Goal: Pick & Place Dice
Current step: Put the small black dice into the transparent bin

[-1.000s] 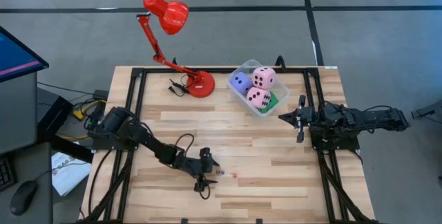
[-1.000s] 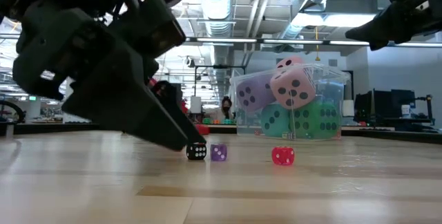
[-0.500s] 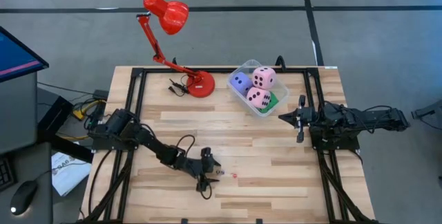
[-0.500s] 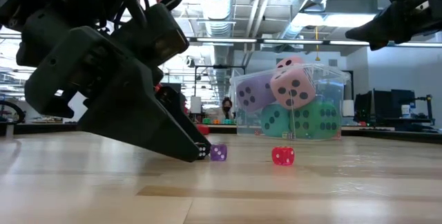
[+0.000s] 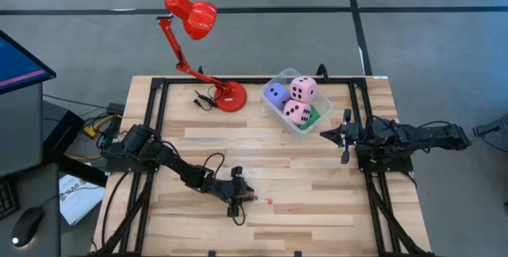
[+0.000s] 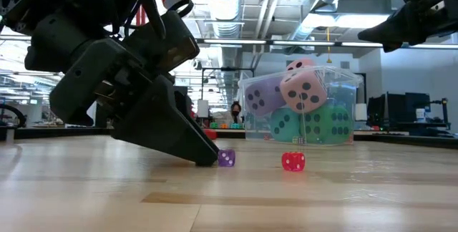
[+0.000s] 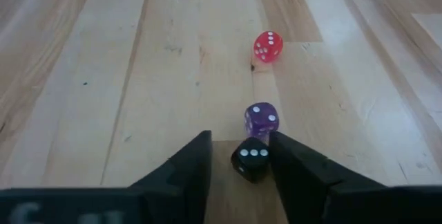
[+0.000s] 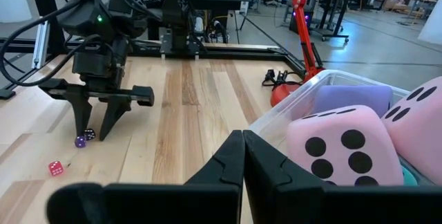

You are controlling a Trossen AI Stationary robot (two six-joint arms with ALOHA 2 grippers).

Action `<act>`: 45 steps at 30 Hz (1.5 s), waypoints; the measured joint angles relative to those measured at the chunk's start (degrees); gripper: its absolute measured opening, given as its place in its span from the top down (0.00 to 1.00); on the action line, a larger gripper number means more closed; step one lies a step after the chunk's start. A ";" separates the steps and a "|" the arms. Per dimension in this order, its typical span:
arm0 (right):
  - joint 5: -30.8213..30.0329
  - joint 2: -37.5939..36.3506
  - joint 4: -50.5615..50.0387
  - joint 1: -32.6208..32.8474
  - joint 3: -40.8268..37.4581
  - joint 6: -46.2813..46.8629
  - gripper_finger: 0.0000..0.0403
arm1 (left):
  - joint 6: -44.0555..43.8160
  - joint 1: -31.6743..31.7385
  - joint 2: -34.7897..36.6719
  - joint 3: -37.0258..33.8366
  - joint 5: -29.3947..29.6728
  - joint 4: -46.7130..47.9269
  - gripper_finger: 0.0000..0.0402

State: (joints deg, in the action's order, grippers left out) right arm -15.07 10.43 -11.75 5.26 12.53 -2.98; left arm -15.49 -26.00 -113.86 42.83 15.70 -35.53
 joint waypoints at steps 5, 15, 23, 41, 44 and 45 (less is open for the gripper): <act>0.00 0.00 0.00 0.00 0.00 0.00 1.00 | 0.00 0.26 -0.02 0.00 -0.28 0.00 0.72; 0.00 0.00 0.00 0.02 0.00 0.00 1.00 | -0.02 0.44 -0.04 0.00 -0.85 -0.02 0.80; 0.00 0.00 0.00 0.01 0.00 0.00 1.00 | -0.02 0.42 -0.04 0.00 -1.05 -0.02 0.82; 0.00 -0.02 0.00 0.00 0.00 0.00 1.00 | 8.12 7.83 13.84 -0.20 -1.54 7.94 0.82; 0.00 -0.01 0.14 0.02 0.00 0.01 1.00 | 12.19 10.71 17.02 -0.11 -1.37 7.85 0.82; 0.00 -0.01 0.17 0.01 0.00 0.00 1.00 | 13.61 11.78 17.71 -0.11 -1.00 7.35 0.82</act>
State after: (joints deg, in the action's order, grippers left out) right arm -15.07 10.42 -11.57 5.26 12.54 -2.98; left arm -1.88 -14.22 -96.15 42.72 14.71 -28.17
